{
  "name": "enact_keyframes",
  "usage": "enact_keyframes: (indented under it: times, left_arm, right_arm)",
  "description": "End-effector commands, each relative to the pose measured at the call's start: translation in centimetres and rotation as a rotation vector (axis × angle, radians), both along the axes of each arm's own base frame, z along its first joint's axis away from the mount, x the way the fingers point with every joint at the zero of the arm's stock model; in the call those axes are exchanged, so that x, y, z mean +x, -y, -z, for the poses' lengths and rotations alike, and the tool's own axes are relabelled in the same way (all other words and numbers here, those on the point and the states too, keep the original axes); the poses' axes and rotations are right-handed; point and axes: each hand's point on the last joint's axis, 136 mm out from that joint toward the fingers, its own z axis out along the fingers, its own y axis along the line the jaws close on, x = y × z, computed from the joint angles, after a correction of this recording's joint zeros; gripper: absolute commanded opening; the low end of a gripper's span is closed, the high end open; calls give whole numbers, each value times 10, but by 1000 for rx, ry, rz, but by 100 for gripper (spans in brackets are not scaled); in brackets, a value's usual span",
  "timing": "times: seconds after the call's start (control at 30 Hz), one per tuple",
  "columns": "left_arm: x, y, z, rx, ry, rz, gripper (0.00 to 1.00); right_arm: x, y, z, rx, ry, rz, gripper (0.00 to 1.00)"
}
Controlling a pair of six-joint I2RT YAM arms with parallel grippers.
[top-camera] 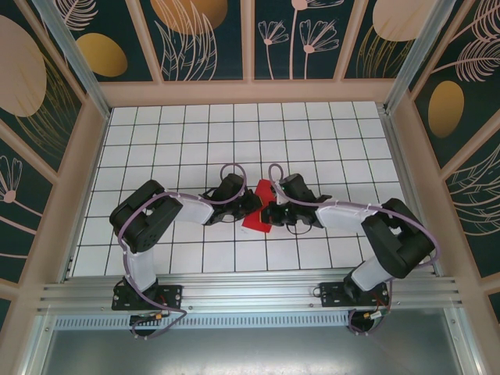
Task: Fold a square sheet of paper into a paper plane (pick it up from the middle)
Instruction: Fold the triangle a second time at the center of the table.
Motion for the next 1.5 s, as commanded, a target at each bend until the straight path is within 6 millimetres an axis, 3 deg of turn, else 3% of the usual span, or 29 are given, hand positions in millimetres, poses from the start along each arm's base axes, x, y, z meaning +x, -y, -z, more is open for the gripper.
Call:
enact_keyframes:
  times: [0.0, 0.3, 0.73, 1.13, 1.47]
  left_arm:
    - [-11, -7, 16, 56, -37, 14, 10]
    - [-11, -7, 16, 59, -34, 15, 10]
    - [-13, -9, 20, 64, -39, 19, 10]
    - [-16, -13, 26, 76, -49, 17, 9]
    - [-16, -12, 26, 75, -49, 16, 9]
  right_arm:
    - [9, -12, -6, 25, 13, 1, 0]
    - [3, 9, 23, -74, -23, 22, 0]
    - [1, 22, 39, -121, -28, 21, 1]
    - [5, 22, 27, -129, -1, -9, 3]
    - [-5, 1, 2, -37, 5, -66, 6]
